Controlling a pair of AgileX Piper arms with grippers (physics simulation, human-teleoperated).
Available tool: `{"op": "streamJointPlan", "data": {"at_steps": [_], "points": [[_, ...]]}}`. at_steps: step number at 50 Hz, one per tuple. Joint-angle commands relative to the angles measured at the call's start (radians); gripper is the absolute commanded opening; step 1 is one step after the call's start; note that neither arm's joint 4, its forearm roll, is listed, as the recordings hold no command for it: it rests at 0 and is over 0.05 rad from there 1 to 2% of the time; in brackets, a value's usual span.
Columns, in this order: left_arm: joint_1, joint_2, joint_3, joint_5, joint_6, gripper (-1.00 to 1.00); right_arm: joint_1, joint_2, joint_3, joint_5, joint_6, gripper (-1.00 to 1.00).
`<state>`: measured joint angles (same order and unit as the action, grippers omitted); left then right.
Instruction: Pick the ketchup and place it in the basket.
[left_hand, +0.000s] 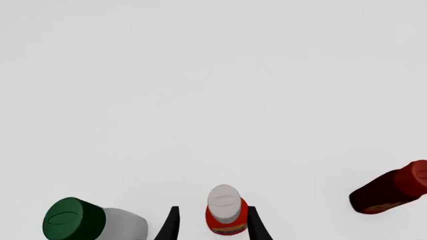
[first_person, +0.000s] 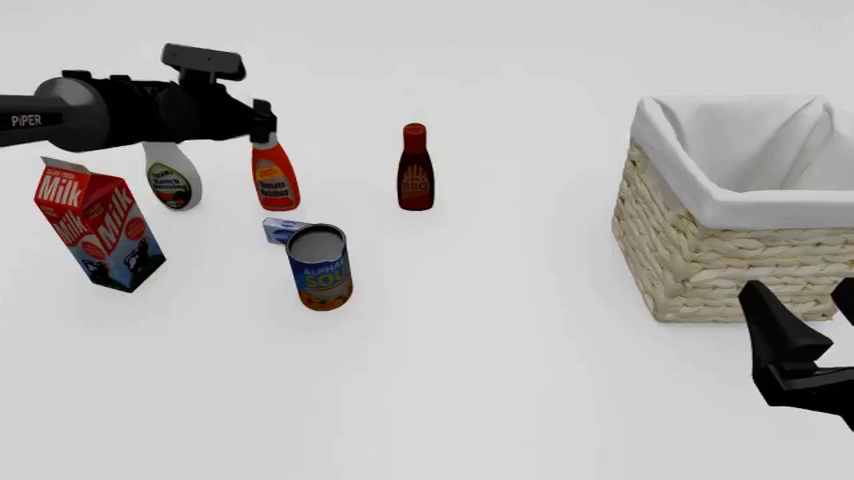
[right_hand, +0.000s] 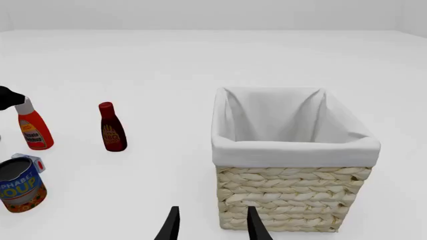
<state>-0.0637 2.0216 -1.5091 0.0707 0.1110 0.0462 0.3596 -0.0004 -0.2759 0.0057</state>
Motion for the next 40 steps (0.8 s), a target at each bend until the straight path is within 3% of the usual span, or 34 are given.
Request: {"op": "streamJointPlan", "data": {"at_steps": [1,40], "points": [[-0.003,0.032,-0.012,-0.004,0.006,1.0,-0.001,-0.002,0.0,-0.001,0.002,1.0],[-0.02,0.102,-0.044,-0.022,0.002,1.0,-0.005,0.029,0.0,-0.024,-0.002,1.0]]}}
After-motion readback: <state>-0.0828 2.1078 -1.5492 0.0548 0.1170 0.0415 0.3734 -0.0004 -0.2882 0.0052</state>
